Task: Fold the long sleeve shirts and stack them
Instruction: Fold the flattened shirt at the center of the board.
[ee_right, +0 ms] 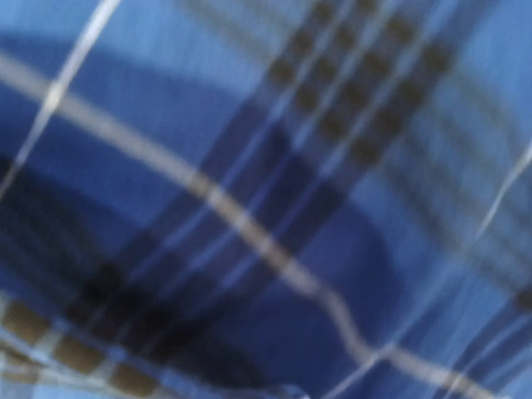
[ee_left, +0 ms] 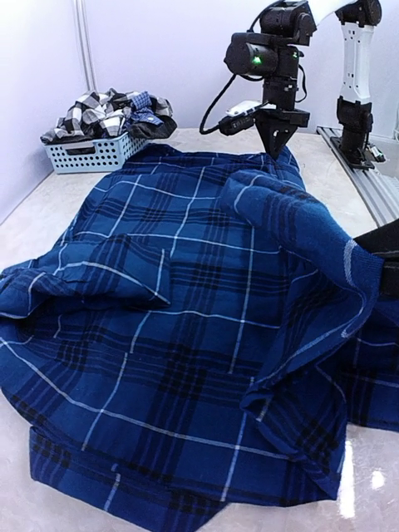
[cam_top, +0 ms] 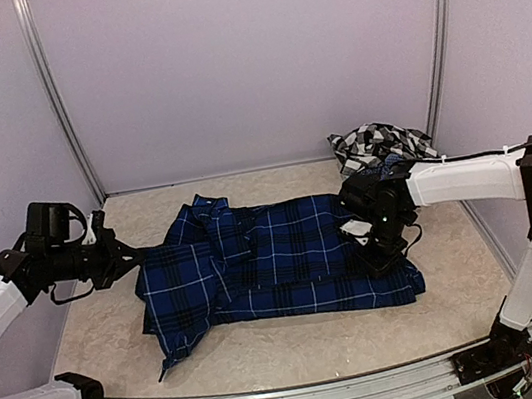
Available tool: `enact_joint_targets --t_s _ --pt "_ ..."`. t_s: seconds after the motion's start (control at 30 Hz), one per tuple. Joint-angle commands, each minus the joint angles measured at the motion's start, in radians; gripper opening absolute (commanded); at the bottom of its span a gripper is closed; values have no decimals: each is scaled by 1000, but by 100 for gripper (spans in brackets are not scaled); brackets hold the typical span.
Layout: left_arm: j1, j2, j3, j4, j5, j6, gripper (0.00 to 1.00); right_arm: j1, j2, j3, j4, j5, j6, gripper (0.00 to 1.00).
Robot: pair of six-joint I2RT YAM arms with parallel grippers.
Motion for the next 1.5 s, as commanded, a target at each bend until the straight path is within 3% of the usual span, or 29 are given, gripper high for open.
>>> enact_joint_targets --t_s 0.0,0.43,0.8,1.2,1.47 --pt "14 58 -11 149 19 48 0 -22 89 95 2 22 -94 0" --pt "28 269 22 274 -27 124 0 -69 246 240 -32 83 -164 0" --pt "41 464 50 445 8 101 0 -102 260 216 -29 122 -159 0" --pt "42 623 166 503 52 109 0 -108 260 206 -23 137 -144 0" --pt "45 725 162 532 37 122 0 -111 271 212 -18 178 -129 0"
